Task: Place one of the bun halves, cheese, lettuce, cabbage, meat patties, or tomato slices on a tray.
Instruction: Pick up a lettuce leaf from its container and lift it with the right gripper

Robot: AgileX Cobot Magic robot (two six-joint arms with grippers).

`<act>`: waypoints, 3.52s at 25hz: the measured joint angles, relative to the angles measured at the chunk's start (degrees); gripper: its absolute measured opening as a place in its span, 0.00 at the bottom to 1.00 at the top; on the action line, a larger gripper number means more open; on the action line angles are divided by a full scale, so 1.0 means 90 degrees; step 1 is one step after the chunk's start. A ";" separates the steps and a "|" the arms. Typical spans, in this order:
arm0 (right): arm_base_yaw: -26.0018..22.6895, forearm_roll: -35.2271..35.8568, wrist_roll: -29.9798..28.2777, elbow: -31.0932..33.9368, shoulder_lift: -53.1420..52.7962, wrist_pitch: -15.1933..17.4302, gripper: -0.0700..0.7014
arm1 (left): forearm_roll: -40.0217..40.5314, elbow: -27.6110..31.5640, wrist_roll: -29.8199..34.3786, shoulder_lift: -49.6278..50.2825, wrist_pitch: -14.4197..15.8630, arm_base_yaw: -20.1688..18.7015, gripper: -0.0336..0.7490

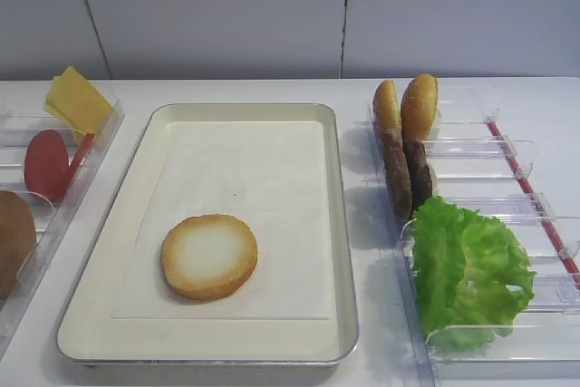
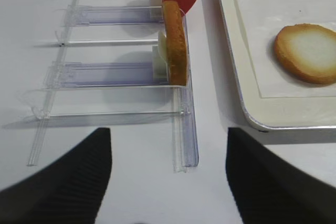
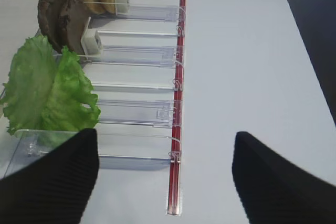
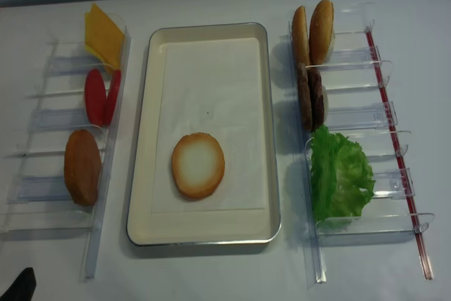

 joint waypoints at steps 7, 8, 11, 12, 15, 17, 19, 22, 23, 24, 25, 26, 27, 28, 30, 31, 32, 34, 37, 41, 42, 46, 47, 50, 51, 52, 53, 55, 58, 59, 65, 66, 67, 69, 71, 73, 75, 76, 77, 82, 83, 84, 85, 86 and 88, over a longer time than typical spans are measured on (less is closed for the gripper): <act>0.0000 0.0000 0.0000 0.0000 0.0000 0.0000 0.80 | 0.0000 0.0000 0.0000 0.0000 -0.0010 0.0000 0.64; 0.0000 0.0000 0.0000 0.0000 0.0000 0.0000 0.80 | 0.0000 0.0000 0.0000 0.0000 -0.0010 0.0000 0.64; 0.0000 0.0015 0.0000 -0.0029 0.0000 -0.0028 0.80 | 0.0000 0.0000 0.0000 0.0000 -0.0010 0.0000 0.64; 0.0000 0.0078 0.0000 -0.0061 0.0000 -0.0078 0.80 | 0.0000 0.0000 0.0000 0.0000 -0.0010 0.0000 0.64; 0.0000 0.0472 0.0000 -0.0244 0.0000 -0.0310 0.80 | 0.0000 0.0000 0.0000 0.0000 -0.0010 0.0000 0.64; 0.0000 0.0809 0.0000 -0.0334 0.0000 -0.0336 0.80 | 0.0000 0.0000 0.0000 0.0000 -0.0010 0.0000 0.64; 0.0000 0.1102 0.0000 -0.0412 0.0142 -0.0261 0.80 | 0.0000 0.0000 0.0000 0.0000 -0.0010 0.0000 0.64; 0.0000 0.1456 -0.0033 -0.0630 0.0652 -0.0075 0.80 | 0.0000 0.0000 0.0000 0.0000 -0.0010 0.0000 0.64; 0.0000 0.1558 -0.0107 -0.0714 0.0822 -0.0027 0.80 | 0.0000 0.0000 0.0000 0.0000 -0.0010 0.0000 0.64; 0.0000 0.1644 -0.0173 -0.0830 0.1031 0.0042 0.80 | 0.0000 0.0000 0.0000 0.0000 -0.0010 0.0000 0.64; 0.0000 0.1711 -0.0228 -0.0954 0.1224 0.0088 0.80 | 0.0000 0.0000 0.0000 0.0000 -0.0010 0.0000 0.64; 0.0000 0.1798 -0.0278 -0.1081 0.1400 0.0093 0.80 | 0.0000 0.0000 0.0000 0.0000 -0.0010 0.0000 0.64; 0.0000 0.1883 -0.0306 -0.1188 0.1539 0.0093 0.80 | 0.0000 0.0000 0.0000 0.0000 -0.0010 0.0000 0.64; 0.0000 0.1961 -0.0320 -0.1317 0.1692 0.0093 0.80 | 0.0000 0.0000 0.0000 0.0000 -0.0010 0.0000 0.64; 0.0000 0.2103 -0.0329 -0.1550 0.1961 0.0154 0.80 | 0.0000 0.0000 0.0000 0.0000 -0.0010 0.0000 0.64; 0.0000 0.2190 -0.0329 -0.1677 0.2118 0.0242 0.80 | 0.0000 0.0000 0.0000 0.0000 -0.0010 0.0000 0.64; 0.0000 0.2282 -0.0329 -0.1798 0.2275 0.0349 0.80 | 0.0000 0.0000 0.0000 0.0000 -0.0010 0.0000 0.64; 0.0000 0.2484 -0.0329 -0.1995 0.2567 0.0585 0.80 | 0.0000 0.0000 0.0000 0.0000 -0.0010 0.0000 0.64; 0.0000 0.2807 -0.0329 -0.2199 0.3024 0.0845 0.80 | 0.0000 0.0000 0.0000 0.0000 -0.0010 0.0000 0.64; 0.0000 0.3479 -0.0344 -0.2326 0.3720 0.0882 0.80 | 0.0000 0.0000 0.0000 0.0000 -0.0010 0.0000 0.64; 0.0000 0.3690 -0.0394 -0.2342 0.3919 0.0882 0.80 | 0.0000 0.0000 0.0000 0.0000 -0.0010 0.0000 0.64; 0.0000 0.4328 -0.0724 -0.2342 0.4617 0.0856 0.80 | 0.0000 0.0000 0.0000 0.0000 -0.0010 0.0000 0.64; 0.0000 0.4418 -0.0801 -0.2342 0.4782 0.0856 0.80 | 0.0000 0.0000 0.0000 0.0000 -0.0010 0.0000 0.64; 0.0000 0.4635 -0.0965 -0.2342 0.5201 0.0818 0.80 | 0.0000 0.0000 0.0000 0.0000 -0.0010 0.0000 0.64; 0.0000 0.4670 -0.1029 -0.2342 0.5336 0.0804 0.80 | 0.0000 0.0000 0.0000 0.0000 -0.0010 0.0000 0.64; 0.0000 0.4699 -0.1073 -0.2342 0.5446 0.0806 0.80 | 0.0000 0.0000 0.0000 0.0000 -0.0010 0.0000 0.64; 0.0000 0.4730 -0.1101 -0.2342 0.5570 0.0806 0.80 | 0.0000 0.0000 0.0000 0.0000 -0.0010 0.0000 0.64; 0.0029 0.4767 -0.1156 -0.2342 0.5788 0.0774 0.80 | 0.0000 0.0000 0.0000 0.0000 -0.0010 0.0000 0.64; 0.0394 0.4767 -0.1166 -0.2342 0.6161 0.0716 0.79 | 0.0000 0.0000 0.0000 0.0000 -0.0010 0.0000 0.64; 0.0585 0.4767 -0.1166 -0.2342 0.6270 0.0716 0.78 | 0.0000 0.0000 0.0000 0.0000 -0.0010 0.0000 0.64; 0.1485 0.4147 -0.1044 -0.2475 0.7049 0.0652 0.71 | 0.0000 0.0000 0.0000 0.0000 -0.0010 0.0000 0.64; 0.1542 0.3940 -0.0966 -0.2537 0.7165 0.0639 0.71 | 0.0000 0.0000 0.0000 0.0000 -0.0010 0.0000 0.64; 0.1555 0.3752 -0.0918 -0.2620 0.7295 0.0639 0.70 | 0.0000 0.0000 0.0000 0.0000 -0.0010 0.0000 0.64; 0.1579 0.3430 -0.0774 -0.2795 0.7524 0.0613 0.70 | 0.0000 0.0000 0.0000 0.0000 -0.0010 0.0000 0.64; 0.1589 0.3164 -0.0699 -0.3009 0.7709 0.0610 0.70 | 0.0000 0.0000 0.0000 0.0000 -0.0010 0.0000 0.64; 0.1589 0.3096 -0.0682 -0.3180 0.7901 0.0600 0.70 | 0.0000 0.0000 0.0000 0.0000 -0.0010 0.0000 0.64; 0.1589 0.3044 -0.0670 -0.3332 0.8150 0.0600 0.70 | 0.0000 0.0000 0.0000 0.0000 -0.0010 0.0000 0.64; 0.1589 0.2991 -0.0655 -0.3402 0.8284 0.0600 0.70 | 0.0000 0.0000 0.0000 0.0000 -0.0010 0.0000 0.64; 0.1589 0.2940 -0.0616 -0.3454 0.8395 0.0600 0.70 | 0.0000 0.0000 0.0000 0.0000 -0.0010 0.0000 0.64; 0.1589 0.2766 -0.0543 -0.3625 0.8946 0.0600 0.70 | 0.0000 0.0000 0.0000 0.0000 -0.0010 0.0000 0.64; 0.1589 0.2766 -0.0532 -0.3640 0.9031 0.0600 0.70 | 0.0000 0.0000 0.0000 0.0000 -0.0010 0.0000 0.64; 0.1589 0.2749 -0.0532 -0.3640 0.9099 0.0600 0.70 | 0.0000 0.0000 0.0000 0.0000 -0.0010 0.0000 0.64; 0.1589 0.2705 -0.0532 -0.3653 0.9183 0.0600 0.70 | 0.0000 0.0000 0.0000 0.0000 -0.0010 0.0000 0.64; 0.1589 0.2687 -0.0532 -0.3665 0.9267 0.0600 0.70 | 0.0000 0.0000 0.0000 0.0000 -0.0010 0.0000 0.64; 0.1589 0.2662 -0.0532 -0.3677 0.9416 0.0600 0.70 | 0.0000 0.0000 0.0000 0.0000 -0.0010 0.0000 0.64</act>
